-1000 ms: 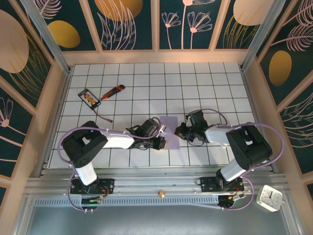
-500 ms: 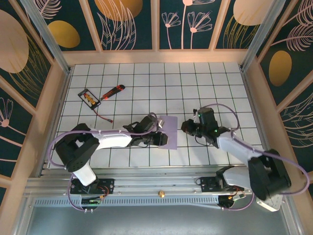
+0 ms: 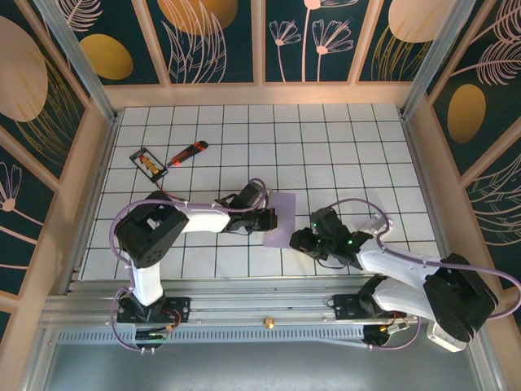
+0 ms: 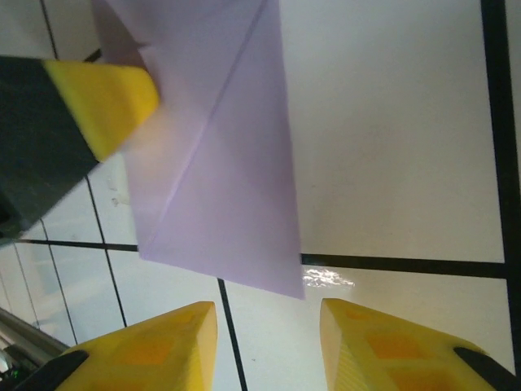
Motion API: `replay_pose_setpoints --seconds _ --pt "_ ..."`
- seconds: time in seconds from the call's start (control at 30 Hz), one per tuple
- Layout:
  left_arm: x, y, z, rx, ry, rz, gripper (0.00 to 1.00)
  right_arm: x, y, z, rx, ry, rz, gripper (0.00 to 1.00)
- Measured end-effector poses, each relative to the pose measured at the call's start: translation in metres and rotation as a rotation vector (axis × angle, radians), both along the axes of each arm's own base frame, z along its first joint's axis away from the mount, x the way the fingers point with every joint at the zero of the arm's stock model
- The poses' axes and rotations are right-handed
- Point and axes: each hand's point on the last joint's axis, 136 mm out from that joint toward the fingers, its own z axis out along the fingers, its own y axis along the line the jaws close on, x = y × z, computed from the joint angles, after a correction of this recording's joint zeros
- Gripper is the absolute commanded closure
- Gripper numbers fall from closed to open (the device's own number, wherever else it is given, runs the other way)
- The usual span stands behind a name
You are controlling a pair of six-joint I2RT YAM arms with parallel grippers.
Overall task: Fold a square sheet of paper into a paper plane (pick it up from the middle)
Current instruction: Fold the triangle a second time at the center of the table, then turn over the paper at the center of the table.
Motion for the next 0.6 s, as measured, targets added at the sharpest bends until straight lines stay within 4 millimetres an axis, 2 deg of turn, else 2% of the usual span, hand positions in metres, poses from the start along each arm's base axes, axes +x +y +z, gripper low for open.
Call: replay_pose_setpoints --seconds 0.23,0.6 --pt "0.001 0.001 -0.002 -0.011 -0.011 0.002 1.0 -0.001 0.008 -0.012 -0.005 0.028 -0.019 0.61" --pt "0.0 0.001 -0.002 -0.03 -0.023 0.0 1.0 0.005 0.014 -0.014 0.017 0.026 -0.033 0.63"
